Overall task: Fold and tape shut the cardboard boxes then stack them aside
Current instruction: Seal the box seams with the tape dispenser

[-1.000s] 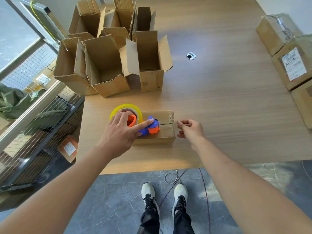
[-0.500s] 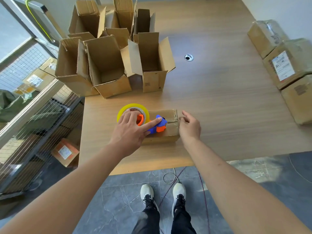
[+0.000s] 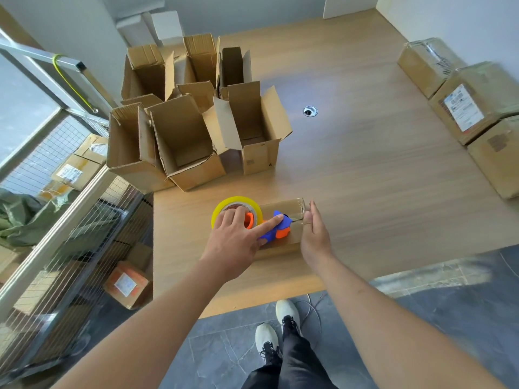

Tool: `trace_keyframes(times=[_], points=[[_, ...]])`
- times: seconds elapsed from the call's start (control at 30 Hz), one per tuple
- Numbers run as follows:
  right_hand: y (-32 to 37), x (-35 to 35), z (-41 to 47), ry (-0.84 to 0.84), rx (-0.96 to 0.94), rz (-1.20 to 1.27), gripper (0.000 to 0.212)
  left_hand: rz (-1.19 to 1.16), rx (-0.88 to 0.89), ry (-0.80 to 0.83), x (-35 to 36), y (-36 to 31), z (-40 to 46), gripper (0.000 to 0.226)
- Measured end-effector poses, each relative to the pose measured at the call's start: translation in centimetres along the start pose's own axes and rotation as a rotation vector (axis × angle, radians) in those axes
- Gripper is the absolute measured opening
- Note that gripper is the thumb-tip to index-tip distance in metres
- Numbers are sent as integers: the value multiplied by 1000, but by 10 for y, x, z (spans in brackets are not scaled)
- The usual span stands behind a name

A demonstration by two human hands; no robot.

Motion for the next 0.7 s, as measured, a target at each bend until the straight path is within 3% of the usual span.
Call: trace_keyframes(times=[0.2, 0.4, 0.7], points=[[1, 2, 7, 20, -49, -86, 50, -102, -2, 241, -20, 10, 17, 52], [1, 0, 7, 42, -47, -104, 50, -351, -145, 492, -34, 27, 30, 45], [8, 0, 2, -10, -74, -228, 49, -808, -369, 544, -18, 99, -52, 38]])
Point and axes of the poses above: each hand's wrist, its own z-axis towards the middle knuckle, its own x-axis out of the palm, y = z × x, the point moved 7 cm from there along z, towards the middle knuckle, and after that the axes turned 15 degrees about x, right-handed, at the moved point
